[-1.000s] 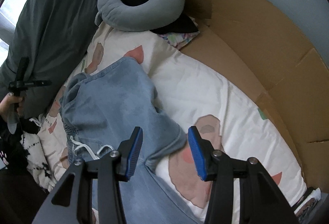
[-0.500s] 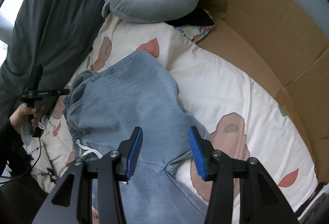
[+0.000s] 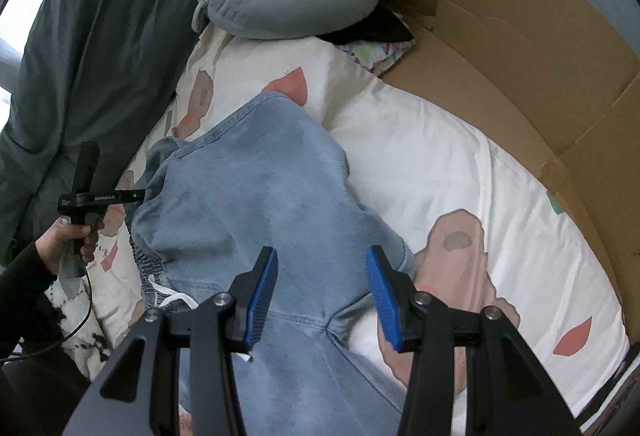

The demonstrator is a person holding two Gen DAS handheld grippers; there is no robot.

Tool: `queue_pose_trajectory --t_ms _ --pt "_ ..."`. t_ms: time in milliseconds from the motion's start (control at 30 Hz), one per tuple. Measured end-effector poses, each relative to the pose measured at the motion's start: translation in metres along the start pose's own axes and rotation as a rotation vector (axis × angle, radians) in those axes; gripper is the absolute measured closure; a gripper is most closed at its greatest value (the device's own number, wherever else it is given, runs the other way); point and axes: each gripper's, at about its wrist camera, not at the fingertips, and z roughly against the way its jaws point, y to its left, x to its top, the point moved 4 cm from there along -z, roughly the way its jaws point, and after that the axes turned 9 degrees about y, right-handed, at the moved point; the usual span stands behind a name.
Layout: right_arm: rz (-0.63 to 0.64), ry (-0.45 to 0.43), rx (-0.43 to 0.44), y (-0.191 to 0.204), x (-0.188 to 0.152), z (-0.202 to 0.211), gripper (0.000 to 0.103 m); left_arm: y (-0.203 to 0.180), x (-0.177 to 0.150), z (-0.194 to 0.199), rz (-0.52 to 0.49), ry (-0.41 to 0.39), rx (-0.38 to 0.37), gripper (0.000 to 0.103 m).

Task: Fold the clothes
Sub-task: 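Move the left gripper to the elastic leg cuff and grasp it, then hold the cuff with the left gripper while the right gripper grasps the leg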

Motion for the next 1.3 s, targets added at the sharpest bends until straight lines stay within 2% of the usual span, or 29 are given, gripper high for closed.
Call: queue_pose_trajectory --t_ms 100,133,167,233,400,567,667,767,967,1133,1300 --pt "0.004 0.006 -0.003 0.002 0.0 -0.003 0.059 -0.005 -0.005 0.0 -0.011 -0.003 0.017 0.056" --pt "0.006 0.008 -0.005 0.003 0.001 -0.004 0.059 -0.006 -0.006 0.0 -0.013 -0.004 0.022 0.059" --pt "0.008 0.01 -0.007 0.003 0.001 -0.004 0.059 -0.008 -0.009 0.001 -0.009 -0.001 0.018 0.067" --pt "0.01 0.011 -0.008 0.004 0.001 -0.005 0.059 -0.012 -0.013 0.004 -0.006 0.003 0.015 0.073" --pt "0.003 0.008 0.002 0.002 0.001 -0.005 0.059 -0.029 -0.031 0.019 -0.003 -0.006 0.005 0.077" --pt "-0.005 -0.01 0.029 0.005 0.007 -0.003 0.059 -0.045 -0.043 0.043 -0.028 -0.057 -0.041 0.087" --pt "0.003 -0.022 0.042 0.011 0.012 -0.001 0.059 -0.056 -0.052 0.056 -0.05 -0.086 -0.081 0.088" --pt "0.012 -0.026 0.052 0.016 0.016 0.0 0.059 -0.057 -0.066 0.058 -0.052 -0.077 -0.147 0.088" --pt "0.079 -0.021 0.063 0.042 0.028 -0.003 0.059 -0.058 -0.099 0.044 -0.034 -0.055 -0.221 0.088" --pt "0.138 -0.021 0.078 0.077 0.048 -0.012 0.059 -0.051 -0.124 0.026 0.008 -0.036 -0.267 0.088" --pt "0.236 -0.007 0.082 0.124 0.067 -0.028 0.059 -0.041 -0.147 0.015 0.062 -0.049 -0.321 0.091"
